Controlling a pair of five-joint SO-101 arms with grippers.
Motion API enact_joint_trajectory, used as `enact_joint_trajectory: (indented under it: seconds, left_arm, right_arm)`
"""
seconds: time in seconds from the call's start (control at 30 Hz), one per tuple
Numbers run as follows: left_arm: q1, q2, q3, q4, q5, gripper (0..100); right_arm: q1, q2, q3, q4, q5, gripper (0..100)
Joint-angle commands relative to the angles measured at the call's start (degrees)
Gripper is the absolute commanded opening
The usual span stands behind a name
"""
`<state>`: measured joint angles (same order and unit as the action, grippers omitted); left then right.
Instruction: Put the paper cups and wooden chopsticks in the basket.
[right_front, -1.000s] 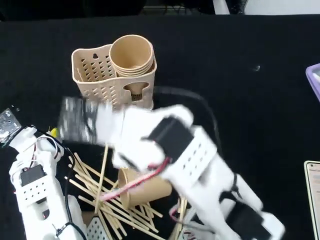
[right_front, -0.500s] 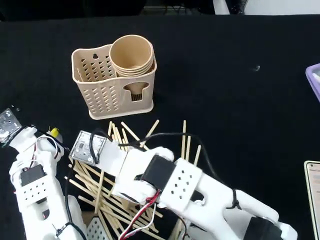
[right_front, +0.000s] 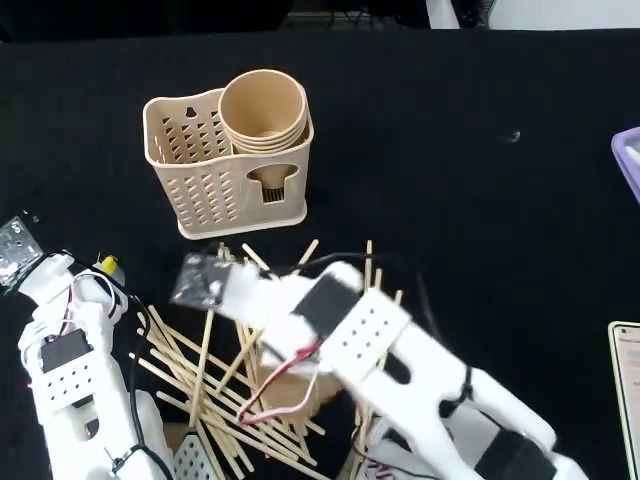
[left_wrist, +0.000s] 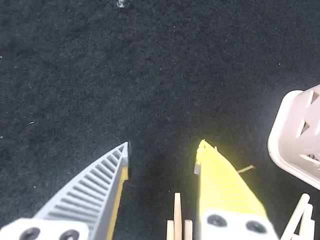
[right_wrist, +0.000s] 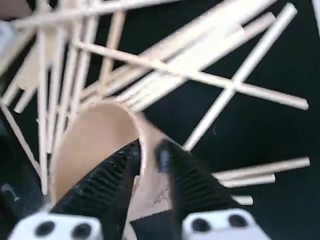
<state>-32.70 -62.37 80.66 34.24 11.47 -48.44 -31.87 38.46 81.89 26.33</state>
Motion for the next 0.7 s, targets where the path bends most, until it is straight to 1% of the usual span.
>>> enact_joint_trajectory:
  seconds: [0.0,0.13,0.2,0.37,0.43,0.53,0.67]
  left_arm:
    - [-0.57,-0.18,-0.22,-0.88,0.26,22]
    - [-0.57,-0.18,-0.22,-0.88,0.26,22]
    - [-0.57,-0.18,-0.22,-0.97,0.26,22]
    - [-0.40,-0.18,-0.22,-0.97,0.26,22]
    - [-0.40,-0.18,-0.22,-0.97,0.26,22]
    - [-0.40,-0.18,-0.22,-0.97,0.26,22]
    - [-0.40,-0.18,-0.22,-0.97,0.26,22]
  right_arm:
    - [9.76,-5.23,0.04,5.10,6.42,0.8]
    - [18.99,-10.77,0.13,7.65,12.48,1.1]
    - [22.86,-13.23,0.57,8.00,14.24,1.1]
    - [28.66,-20.18,-3.03,7.74,13.89,1.1]
    - [29.45,-22.73,-8.75,7.30,10.90,1.1]
    - [29.63,-24.13,-19.65,4.66,2.64,1.1]
    - [29.54,-19.74,-32.04,-3.60,-9.32,1.1]
